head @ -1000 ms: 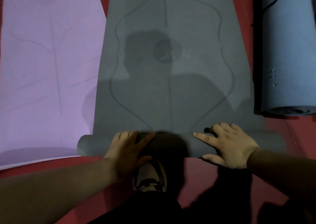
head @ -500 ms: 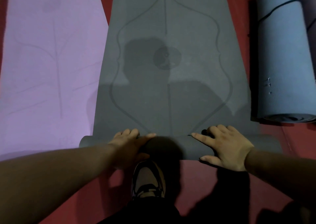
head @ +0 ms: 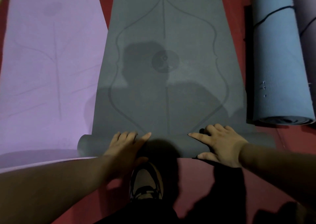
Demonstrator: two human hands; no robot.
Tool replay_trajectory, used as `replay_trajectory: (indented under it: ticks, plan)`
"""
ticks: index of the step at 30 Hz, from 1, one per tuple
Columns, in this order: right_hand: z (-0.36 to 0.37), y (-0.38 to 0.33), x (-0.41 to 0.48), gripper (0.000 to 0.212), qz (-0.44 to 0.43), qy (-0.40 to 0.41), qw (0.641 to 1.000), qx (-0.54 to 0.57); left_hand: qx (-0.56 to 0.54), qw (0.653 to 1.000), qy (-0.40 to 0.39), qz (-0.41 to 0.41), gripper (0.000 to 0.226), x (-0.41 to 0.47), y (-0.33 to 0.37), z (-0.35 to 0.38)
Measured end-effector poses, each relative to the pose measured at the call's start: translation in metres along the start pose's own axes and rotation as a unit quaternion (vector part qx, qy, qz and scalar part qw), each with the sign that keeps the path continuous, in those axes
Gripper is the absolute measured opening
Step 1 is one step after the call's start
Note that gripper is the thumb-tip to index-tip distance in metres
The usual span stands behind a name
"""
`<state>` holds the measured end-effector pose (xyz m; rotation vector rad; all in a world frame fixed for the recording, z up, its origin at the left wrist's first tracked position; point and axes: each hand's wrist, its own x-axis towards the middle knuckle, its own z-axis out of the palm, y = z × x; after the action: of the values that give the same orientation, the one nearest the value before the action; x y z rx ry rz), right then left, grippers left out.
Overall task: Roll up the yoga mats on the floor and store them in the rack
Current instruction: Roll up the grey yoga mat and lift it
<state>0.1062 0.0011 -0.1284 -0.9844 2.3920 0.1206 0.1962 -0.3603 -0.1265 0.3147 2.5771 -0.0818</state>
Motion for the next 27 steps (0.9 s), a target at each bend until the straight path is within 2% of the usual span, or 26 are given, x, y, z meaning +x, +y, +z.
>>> replay_trajectory:
  ticks: [2, 5, 9, 11, 13, 16, 19, 24, 27]
  plan:
    - [-0.006, -0.001, 0.001, 0.087, 0.003, -0.033, 0.999, 0.003, -0.006, 1.0, -0.016, -0.003, 0.084, 0.003, -0.001, -0.003]
    - [-0.012, -0.005, 0.0, 0.084, 0.007, -0.034, 0.999, 0.024, -0.004, 0.999, -0.038, -0.005, 0.082, 0.01, -0.002, -0.015]
    - [0.0, -0.015, -0.011, 0.077, 0.046, 0.07, 0.996, 0.013, -0.012, 0.996, -0.092, -0.006, 0.08, 0.019, -0.005, -0.024]
    - [0.007, -0.02, -0.014, 0.078, 0.057, 0.09, 0.994, -0.003, -0.017, 0.994, -0.111, -0.003, 0.079, 0.022, -0.007, -0.027]
    - [0.008, -0.021, -0.012, 0.08, 0.06, 0.084, 0.995, -0.006, -0.016, 0.992, -0.121, -0.006, 0.079, 0.023, -0.007, -0.028]
    - [-0.001, -0.017, -0.007, 0.082, 0.048, 0.024, 0.999, -0.007, -0.025, 0.99, -0.135, -0.01, 0.079, 0.028, -0.008, -0.031]
    - [-0.01, -0.012, -0.001, 0.086, 0.037, -0.009, 0.999, 0.004, -0.03, 0.993, -0.116, -0.005, 0.08, 0.028, -0.009, -0.034]
    - [-0.013, -0.002, 0.009, 0.083, 0.033, -0.034, 0.999, 0.018, -0.005, 1.0, -0.01, -0.002, 0.091, 0.014, -0.008, -0.017]
    - [-0.013, 0.003, 0.014, 0.082, 0.026, -0.042, 0.999, 0.022, 0.004, 1.0, -0.004, -0.005, 0.091, 0.016, -0.008, -0.012]
